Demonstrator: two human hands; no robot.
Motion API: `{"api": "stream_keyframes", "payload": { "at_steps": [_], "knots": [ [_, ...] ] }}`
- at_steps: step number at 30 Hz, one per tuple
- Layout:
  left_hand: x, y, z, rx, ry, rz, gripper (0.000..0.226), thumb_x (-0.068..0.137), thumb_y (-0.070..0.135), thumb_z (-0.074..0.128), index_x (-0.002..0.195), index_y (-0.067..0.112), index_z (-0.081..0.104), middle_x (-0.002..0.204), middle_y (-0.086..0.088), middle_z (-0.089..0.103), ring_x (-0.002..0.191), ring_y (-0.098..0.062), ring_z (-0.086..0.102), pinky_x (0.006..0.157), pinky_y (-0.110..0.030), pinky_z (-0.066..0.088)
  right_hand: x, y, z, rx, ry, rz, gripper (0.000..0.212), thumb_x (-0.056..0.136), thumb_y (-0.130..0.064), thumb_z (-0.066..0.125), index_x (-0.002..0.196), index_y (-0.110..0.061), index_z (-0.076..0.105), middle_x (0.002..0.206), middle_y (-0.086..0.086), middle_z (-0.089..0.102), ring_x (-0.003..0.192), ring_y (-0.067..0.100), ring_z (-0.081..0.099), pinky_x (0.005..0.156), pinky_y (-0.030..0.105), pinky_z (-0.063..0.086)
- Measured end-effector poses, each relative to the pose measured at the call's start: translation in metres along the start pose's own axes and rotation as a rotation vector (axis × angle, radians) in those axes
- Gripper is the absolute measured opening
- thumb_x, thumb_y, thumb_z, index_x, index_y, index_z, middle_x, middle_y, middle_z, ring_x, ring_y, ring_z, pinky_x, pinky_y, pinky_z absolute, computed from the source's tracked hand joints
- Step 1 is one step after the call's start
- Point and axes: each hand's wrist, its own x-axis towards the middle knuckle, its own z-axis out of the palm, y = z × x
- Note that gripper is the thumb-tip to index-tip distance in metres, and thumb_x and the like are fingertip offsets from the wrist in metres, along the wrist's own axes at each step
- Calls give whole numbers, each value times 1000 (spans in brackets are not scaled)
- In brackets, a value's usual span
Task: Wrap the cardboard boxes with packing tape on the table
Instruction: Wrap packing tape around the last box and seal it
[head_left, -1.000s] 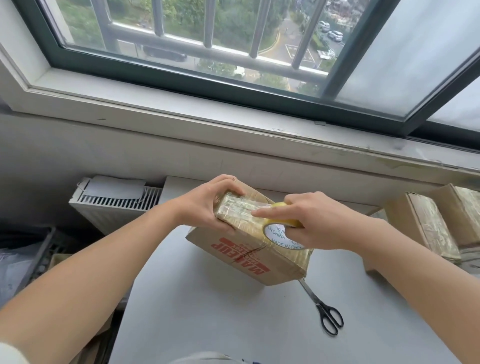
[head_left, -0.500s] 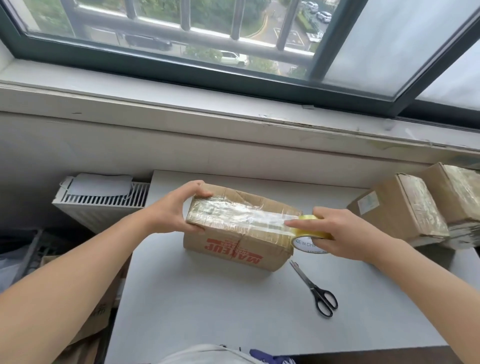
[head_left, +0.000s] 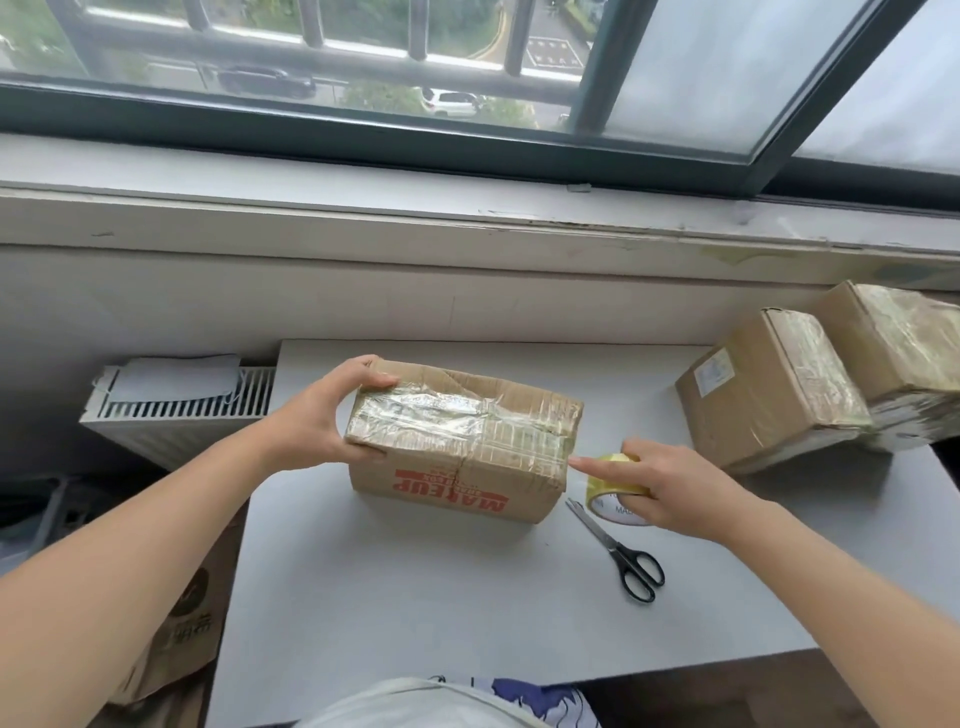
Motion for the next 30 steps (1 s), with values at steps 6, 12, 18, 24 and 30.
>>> {"api": "stream_keyframes", "payload": {
  "at_steps": [6, 12, 18, 24, 30],
  "knots": [
    [0, 1, 2, -16, -8, -19, 86, 68, 12, 96, 134, 46, 53, 149, 37, 31, 136, 17, 36, 113, -27, 38, 1, 3, 1, -38, 46, 5, 88, 79, -9, 82, 146, -50, 44, 76, -8, 33, 50, 14, 29, 42, 24, 27],
    [-1, 3, 0, 22, -1, -40, 87, 69, 15, 96, 135, 51, 52, 153, 39, 27, 137, 18, 31, 108, -12, 32, 8, 7, 9, -44, 21, 42, 101, 79, -11, 82, 150, -59, 30, 77, -8, 34, 46, 20, 40, 41, 25, 30],
    [-2, 5, 0, 31, -27, -72, 91, 70, 17, 95, 138, 54, 47, 158, 36, 22, 146, 5, 30, 100, 1, 28, 8, 10, 23, -7, -16, 91, 104, 81, -13, 80, 149, -67, 22, 76, -9, 34, 50, 17, 39, 45, 17, 18],
    [-11, 13, -15, -8, -250, -164, 73, 92, 45, 73, 145, 69, 31, 159, 45, 1, 151, 5, 15, 122, -34, 21, 7, 8, 31, 32, 7, 101, 96, 87, -20, 66, 146, -74, 12, 76, -8, 38, 55, 20, 46, 49, 17, 23],
    [-9, 22, 7, -88, 14, -176, 47, 102, 37, 62, 141, 58, 47, 158, 27, 29, 143, 9, 32, 124, -40, 28, 9, 8, 37, 46, 8, 70, 98, 90, -22, 65, 142, -78, 4, 79, -7, 40, 62, 22, 48, 53, 24, 30]
  ]
}}
